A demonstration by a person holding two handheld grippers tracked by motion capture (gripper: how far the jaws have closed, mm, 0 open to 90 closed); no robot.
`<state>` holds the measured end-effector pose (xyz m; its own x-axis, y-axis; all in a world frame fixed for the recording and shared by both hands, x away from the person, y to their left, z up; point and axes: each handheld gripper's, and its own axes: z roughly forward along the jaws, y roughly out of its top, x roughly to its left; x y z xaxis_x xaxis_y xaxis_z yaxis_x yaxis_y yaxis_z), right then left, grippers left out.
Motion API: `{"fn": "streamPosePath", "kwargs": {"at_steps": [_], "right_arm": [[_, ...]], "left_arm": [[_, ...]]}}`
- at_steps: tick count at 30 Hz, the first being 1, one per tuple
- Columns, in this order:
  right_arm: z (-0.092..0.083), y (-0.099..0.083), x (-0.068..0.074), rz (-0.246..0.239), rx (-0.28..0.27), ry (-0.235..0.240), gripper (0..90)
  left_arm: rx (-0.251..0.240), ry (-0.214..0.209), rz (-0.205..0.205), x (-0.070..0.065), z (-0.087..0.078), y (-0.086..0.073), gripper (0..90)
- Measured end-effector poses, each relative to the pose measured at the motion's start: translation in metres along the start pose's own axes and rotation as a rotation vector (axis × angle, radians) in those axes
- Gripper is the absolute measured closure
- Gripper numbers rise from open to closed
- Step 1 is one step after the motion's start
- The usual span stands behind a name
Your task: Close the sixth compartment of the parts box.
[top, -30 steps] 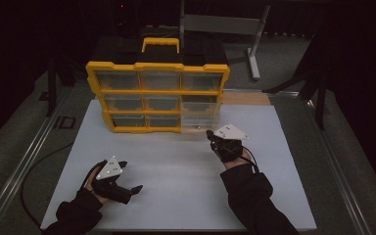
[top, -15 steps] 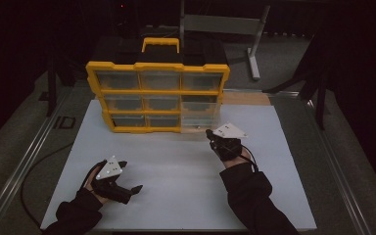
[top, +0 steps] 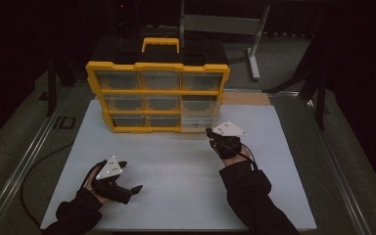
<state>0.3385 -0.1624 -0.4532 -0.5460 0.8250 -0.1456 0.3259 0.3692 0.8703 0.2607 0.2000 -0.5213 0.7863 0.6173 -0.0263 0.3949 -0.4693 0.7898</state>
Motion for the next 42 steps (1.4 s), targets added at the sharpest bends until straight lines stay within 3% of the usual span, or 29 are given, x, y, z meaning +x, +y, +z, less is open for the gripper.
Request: {"fn": "streamPosePath", "kwargs": {"at_steps": [42], "right_arm": [[0.018, 0.018, -0.009, 0.002, 0.009, -0.015, 90.0]], "left_arm": [[0.001, -0.004, 0.003, 0.0, 0.0, 0.001, 0.3]]}}
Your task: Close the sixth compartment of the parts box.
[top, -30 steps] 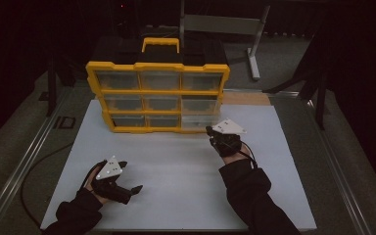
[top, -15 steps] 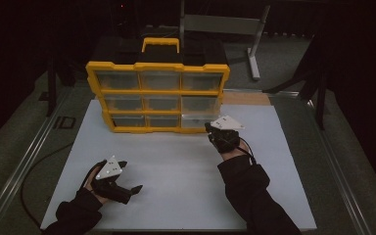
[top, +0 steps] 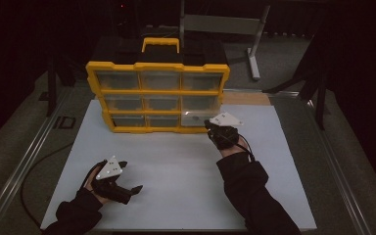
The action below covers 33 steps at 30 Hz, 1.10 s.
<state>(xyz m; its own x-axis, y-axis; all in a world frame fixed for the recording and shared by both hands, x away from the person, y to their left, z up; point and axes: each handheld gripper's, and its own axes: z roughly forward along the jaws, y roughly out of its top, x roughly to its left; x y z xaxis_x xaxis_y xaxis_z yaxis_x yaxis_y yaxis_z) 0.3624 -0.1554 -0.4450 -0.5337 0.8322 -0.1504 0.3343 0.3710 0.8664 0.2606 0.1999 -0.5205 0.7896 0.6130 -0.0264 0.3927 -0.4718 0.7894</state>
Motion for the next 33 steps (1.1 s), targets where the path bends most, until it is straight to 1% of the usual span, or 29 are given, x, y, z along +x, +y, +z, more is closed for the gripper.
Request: {"fn": "streamPosePath", "kwargs": {"at_steps": [12, 18, 33], "right_arm": [[0.008, 0.004, -0.003, 0.012, 0.006, -0.009, 90.0], [0.012, 0.007, -0.005, 0.002, 0.013, -0.016, 90.0], [0.021, 0.012, -0.009, 0.005, 0.026, -0.026, 90.0]], "left_arm": [[-0.001, -0.002, 0.0, 0.0, 0.0, 0.0, 0.3], [-0.001, -0.003, 0.001, 0.0, 0.0, 0.0, 0.3], [-0.005, -0.003, 0.002, -0.001, 0.0, 0.001, 0.3]]}}
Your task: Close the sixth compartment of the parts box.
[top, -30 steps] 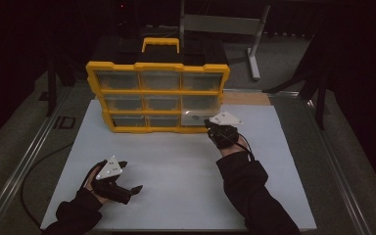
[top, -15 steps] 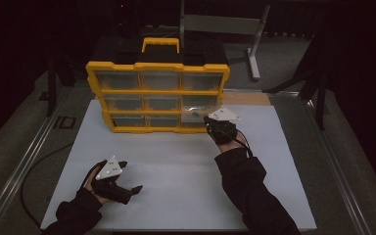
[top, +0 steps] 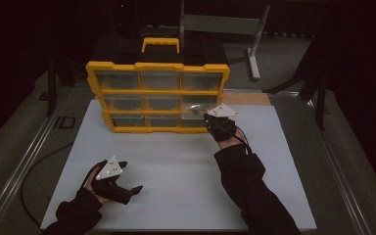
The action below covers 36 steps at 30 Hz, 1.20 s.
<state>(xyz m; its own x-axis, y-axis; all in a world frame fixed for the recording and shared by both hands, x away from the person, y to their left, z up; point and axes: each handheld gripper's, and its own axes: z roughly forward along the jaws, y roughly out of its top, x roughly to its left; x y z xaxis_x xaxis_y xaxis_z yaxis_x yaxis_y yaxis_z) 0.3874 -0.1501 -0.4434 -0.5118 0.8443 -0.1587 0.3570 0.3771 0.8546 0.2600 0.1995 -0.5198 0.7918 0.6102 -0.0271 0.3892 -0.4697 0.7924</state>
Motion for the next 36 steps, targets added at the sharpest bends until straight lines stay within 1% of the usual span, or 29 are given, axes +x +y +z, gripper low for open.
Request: {"fn": "streamPosePath", "kwargs": {"at_steps": [9, 22, 24, 36], "right_arm": [[0.005, 0.003, -0.002, -0.003, 0.01, -0.006, 90.0], [0.013, 0.005, -0.006, 0.013, 0.014, -0.013, 90.0], [0.015, 0.006, -0.007, 0.007, 0.014, -0.014, 90.0], [0.024, 0.012, -0.01, 0.009, 0.026, -0.03, 90.0]], "left_arm": [[0.0, 0.0, 0.001, 0.0, 0.0, 0.0, 0.3], [-0.002, 0.0, 0.001, 0.0, 0.0, 0.0, 0.3], [-0.002, 0.0, 0.001, 0.0, 0.0, 0.0, 0.3], [0.0, -0.004, 0.002, 0.0, 0.0, 0.0, 0.3]]}}
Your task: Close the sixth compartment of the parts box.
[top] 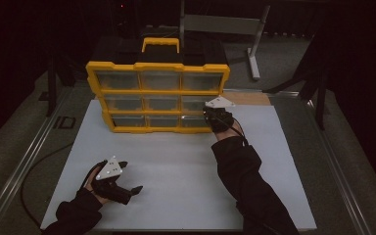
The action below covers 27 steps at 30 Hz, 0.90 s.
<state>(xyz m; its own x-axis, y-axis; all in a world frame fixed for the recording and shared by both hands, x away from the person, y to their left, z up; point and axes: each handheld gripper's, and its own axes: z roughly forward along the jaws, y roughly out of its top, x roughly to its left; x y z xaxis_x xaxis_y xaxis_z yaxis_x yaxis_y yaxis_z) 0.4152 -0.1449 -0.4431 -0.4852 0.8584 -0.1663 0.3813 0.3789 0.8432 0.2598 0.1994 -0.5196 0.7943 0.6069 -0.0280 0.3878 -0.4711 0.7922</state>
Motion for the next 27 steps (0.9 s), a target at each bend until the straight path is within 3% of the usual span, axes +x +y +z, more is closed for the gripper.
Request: {"fn": "streamPosePath", "kwargs": {"at_steps": [27], "right_arm": [[0.0059, 0.0052, -0.0042, 0.005, 0.007, -0.006, 90.0]], "left_arm": [[0.0, 0.0, 0.0, -0.0002, 0.0003, -0.0001, 0.3]]}}
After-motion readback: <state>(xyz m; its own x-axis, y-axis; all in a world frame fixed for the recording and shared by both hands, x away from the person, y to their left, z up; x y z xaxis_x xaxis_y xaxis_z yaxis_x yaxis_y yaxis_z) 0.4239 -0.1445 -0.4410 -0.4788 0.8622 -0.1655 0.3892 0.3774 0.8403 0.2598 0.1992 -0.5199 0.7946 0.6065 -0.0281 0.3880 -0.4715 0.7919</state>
